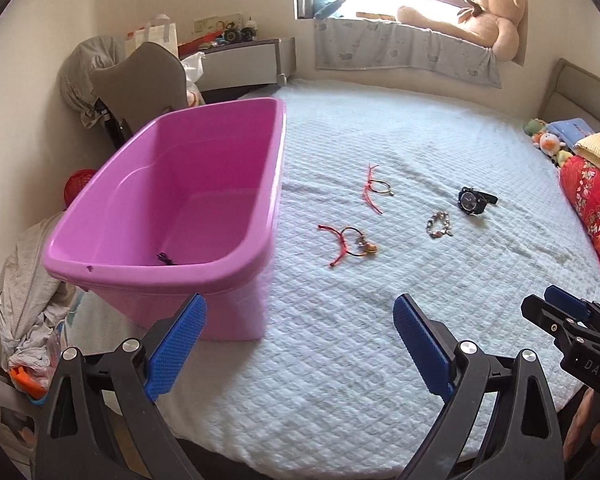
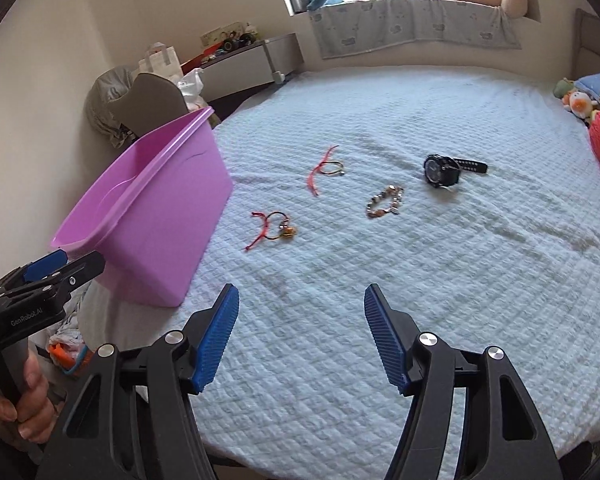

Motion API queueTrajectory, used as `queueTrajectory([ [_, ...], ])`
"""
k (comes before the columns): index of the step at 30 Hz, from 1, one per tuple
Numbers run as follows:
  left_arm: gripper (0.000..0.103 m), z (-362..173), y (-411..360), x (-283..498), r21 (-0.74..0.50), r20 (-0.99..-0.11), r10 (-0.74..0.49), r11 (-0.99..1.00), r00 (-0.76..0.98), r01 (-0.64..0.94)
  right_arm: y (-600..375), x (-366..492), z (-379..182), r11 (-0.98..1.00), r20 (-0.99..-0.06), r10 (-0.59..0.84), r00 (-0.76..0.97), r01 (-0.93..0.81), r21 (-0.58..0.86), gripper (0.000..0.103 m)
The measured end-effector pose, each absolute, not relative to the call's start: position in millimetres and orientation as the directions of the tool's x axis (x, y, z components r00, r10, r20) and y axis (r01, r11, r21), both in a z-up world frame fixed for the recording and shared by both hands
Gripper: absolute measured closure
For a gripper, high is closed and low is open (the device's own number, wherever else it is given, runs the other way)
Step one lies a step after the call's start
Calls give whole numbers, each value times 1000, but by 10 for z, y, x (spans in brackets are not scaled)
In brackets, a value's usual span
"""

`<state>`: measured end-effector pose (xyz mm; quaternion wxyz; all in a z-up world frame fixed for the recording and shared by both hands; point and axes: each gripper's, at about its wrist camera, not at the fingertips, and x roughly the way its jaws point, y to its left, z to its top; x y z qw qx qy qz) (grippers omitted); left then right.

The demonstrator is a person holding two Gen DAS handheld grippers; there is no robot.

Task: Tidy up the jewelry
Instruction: 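Move both open tools back over the bed toward the bracelets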

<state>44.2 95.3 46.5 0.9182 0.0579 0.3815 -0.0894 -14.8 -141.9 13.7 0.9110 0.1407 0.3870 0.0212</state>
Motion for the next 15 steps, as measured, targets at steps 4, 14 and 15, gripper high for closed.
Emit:
queueTrajectory([
  [4,10,309,613,443,24,-732,-149,970,665,243,-1723,-229,-11,957,-719,107,686,125,261,39],
  [14,10,-102,166,658,10,-783,-152,966,604,257,-2125,-144,-343,938,-756,76,650,210,276,39],
  [15,10,-136,153,693,14,-785,-145,968,602,252,-2134,-112,-365,938,-758,77,648,210,275,39],
])
